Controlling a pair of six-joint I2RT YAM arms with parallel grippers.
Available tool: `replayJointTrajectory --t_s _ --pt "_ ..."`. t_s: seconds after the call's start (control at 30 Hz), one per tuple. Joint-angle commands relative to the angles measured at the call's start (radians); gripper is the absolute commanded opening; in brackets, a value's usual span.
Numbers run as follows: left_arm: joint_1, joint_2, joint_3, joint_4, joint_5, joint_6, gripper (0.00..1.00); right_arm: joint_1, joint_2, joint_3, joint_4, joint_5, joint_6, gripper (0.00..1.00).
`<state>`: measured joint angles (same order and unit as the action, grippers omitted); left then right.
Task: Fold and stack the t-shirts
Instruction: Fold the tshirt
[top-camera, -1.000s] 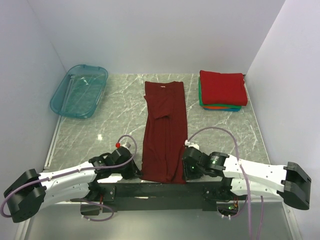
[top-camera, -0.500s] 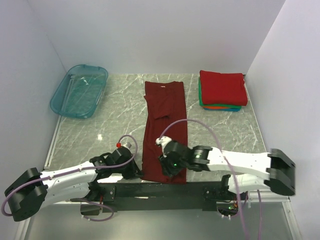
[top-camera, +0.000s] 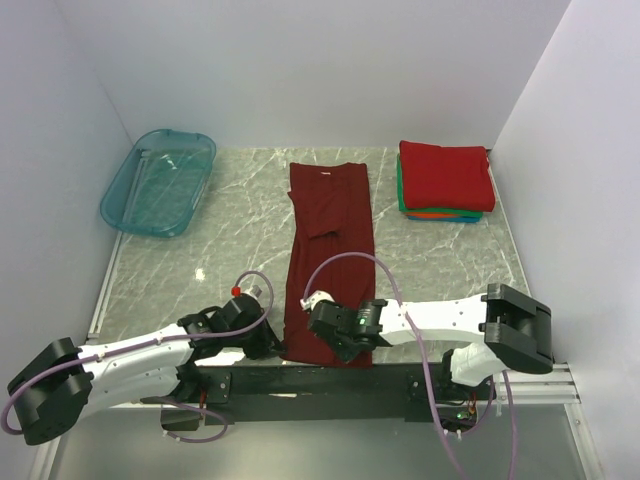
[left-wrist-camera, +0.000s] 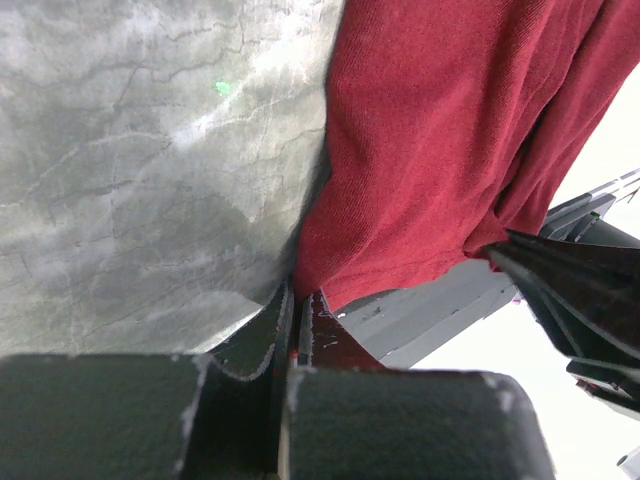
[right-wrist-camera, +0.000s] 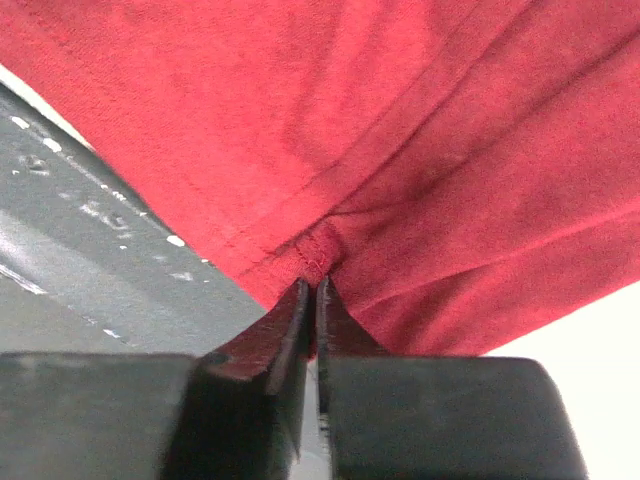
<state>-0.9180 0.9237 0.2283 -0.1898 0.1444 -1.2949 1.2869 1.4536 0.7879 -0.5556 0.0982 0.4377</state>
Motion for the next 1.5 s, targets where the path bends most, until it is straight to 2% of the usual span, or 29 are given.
replayJointTrajectory --t_s 0.0,0.03,0.07,0.23,0.5,0.7,0.73,0.83,1.03,1.2,1.47 --pt "-0.005 0.000 -0.020 -0.045 -0.023 0.008 0.00 0.008 -0.019 0.060 -0.020 0.066 0.033 0.06" --pt "-0.005 0.000 -0.020 -0.043 -0.023 0.008 0.00 0.008 -0.031 0.062 -0.017 0.069 0.038 0.00" --pt "-0.004 -0.002 -0.021 -0.043 -0.023 0.008 0.00 0.006 -0.042 0.066 -0.014 0.070 0.047 0.00" --pt "-0.005 -0.006 -0.024 -0.042 -0.023 0.003 0.00 0.006 -0.128 0.062 -0.009 0.074 0.084 0.00" --pt "-0.004 -0.006 -0.023 -0.036 -0.020 0.006 0.00 0.008 -0.159 0.001 0.124 -0.072 0.070 0.05" --pt "-0.005 0.000 -0.023 -0.036 -0.019 0.008 0.00 0.006 -0.088 0.008 0.184 -0.095 0.041 0.33" --pt "-0.005 0.001 -0.023 -0.036 -0.017 0.006 0.00 0.006 -0.087 0.010 0.189 -0.118 0.036 0.44" --pt "-0.004 -0.002 -0.026 -0.036 -0.017 0.003 0.00 0.011 -0.108 0.020 0.192 -0.121 0.036 0.50" --pt "-0.005 -0.003 -0.026 -0.036 -0.017 0.000 0.00 0.011 -0.249 -0.006 0.142 -0.039 0.102 0.52" --pt "-0.005 -0.003 -0.027 -0.042 -0.019 -0.001 0.00 0.009 -0.369 -0.107 0.045 -0.023 0.191 0.50" --pt "-0.005 0.012 -0.024 -0.036 -0.014 0.002 0.00 0.009 -0.349 -0.202 0.051 -0.042 0.243 0.44"
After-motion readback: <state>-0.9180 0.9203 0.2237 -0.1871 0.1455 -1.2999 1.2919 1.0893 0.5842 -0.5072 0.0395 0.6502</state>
